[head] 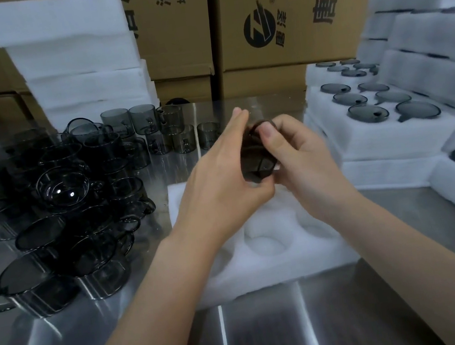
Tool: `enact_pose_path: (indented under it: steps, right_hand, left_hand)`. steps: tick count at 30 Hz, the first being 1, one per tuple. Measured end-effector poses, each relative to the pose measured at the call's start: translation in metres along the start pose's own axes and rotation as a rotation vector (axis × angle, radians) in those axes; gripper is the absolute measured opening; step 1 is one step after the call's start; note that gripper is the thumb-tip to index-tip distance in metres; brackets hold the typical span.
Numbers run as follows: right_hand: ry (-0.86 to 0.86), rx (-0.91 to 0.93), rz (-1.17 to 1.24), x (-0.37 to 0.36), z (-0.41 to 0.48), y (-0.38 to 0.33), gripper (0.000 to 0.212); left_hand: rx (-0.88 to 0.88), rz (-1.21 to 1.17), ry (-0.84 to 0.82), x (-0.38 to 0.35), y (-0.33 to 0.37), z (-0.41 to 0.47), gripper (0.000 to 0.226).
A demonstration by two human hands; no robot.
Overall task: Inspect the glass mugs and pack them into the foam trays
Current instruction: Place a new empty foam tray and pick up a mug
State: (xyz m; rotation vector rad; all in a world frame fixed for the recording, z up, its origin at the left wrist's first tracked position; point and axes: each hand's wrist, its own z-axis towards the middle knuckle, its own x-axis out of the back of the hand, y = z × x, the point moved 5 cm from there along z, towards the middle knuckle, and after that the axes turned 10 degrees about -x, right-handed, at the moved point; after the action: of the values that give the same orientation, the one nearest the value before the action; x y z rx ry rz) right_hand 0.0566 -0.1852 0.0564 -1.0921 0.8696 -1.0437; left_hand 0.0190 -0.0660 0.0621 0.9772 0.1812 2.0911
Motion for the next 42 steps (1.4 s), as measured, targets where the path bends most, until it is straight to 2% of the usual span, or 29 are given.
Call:
enact_pose_path:
  steps: [3,4,7,10,12,16,20,23,26,32,35,37,40,42]
  right_hand:
    - [-0.078,-0.101,0.226,0.001,0.002,0.000,0.037]
    - [-0.067,-0.094,0.238,0.003,0.003,-0.001,0.034]
    - [-0.063,-0.090,0.199,0.008,0.004,0.002,0.008]
    - [-0.161,-0.146,0.217,0.006,0.005,0.008,0.028]
    - [-0.199,-0.152,0.191,0.002,0.004,0.008,0.034]
    - [-0.093,-0.115,0.084,0.003,0.001,0.008,0.033]
    - [-0.009,-0.074,0.093,0.006,0.000,0.004,0.024]
    - [0.071,-0.105,0.085,0.012,0.000,0.003,0.021]
    - [0.081,-0.154,0.052,0.013,0.000,0.005,0.028]
    - [-0.111,-0.242,0.182,0.003,0.002,0.005,0.043]
    - [-0.113,-0.288,0.198,0.004,0.003,0.008,0.043]
    - [-0.105,-0.308,0.201,0.005,0.003,0.010,0.042]
    - [-0.133,-0.322,0.198,0.003,0.003,0.011,0.044]
    - [-0.151,-0.326,0.192,0.002,0.002,0.009,0.048]
  left_hand:
    - [0.054,-0.053,0.031,0.003,-0.008,0.000,0.092]
    - [0.058,-0.054,0.029,0.003,-0.009,0.000,0.091]
    - [0.070,-0.074,-0.007,0.001,-0.009,0.002,0.087]
    - [0.058,-0.104,-0.038,0.000,-0.010,0.002,0.083]
    - [0.049,-0.119,-0.040,0.000,-0.010,0.002,0.081]
    - [0.042,-0.183,0.006,0.004,-0.007,0.002,0.080]
    - [-0.004,-0.224,0.016,0.005,-0.004,0.001,0.080]
    - [-0.036,-0.242,-0.012,0.002,-0.004,0.000,0.084]
    - [0.001,-0.332,-0.027,0.000,-0.007,-0.001,0.090]
    - [0.039,-0.561,0.046,0.004,-0.007,0.002,0.064]
    - [0.077,-0.597,-0.010,0.003,-0.007,0.003,0.054]
    - [0.097,-0.534,-0.054,0.001,-0.010,0.002,0.063]
    - [0.140,-0.473,-0.036,0.000,-0.015,0.002,0.082]
    - [0.151,-0.493,-0.005,0.002,-0.015,0.002,0.078]
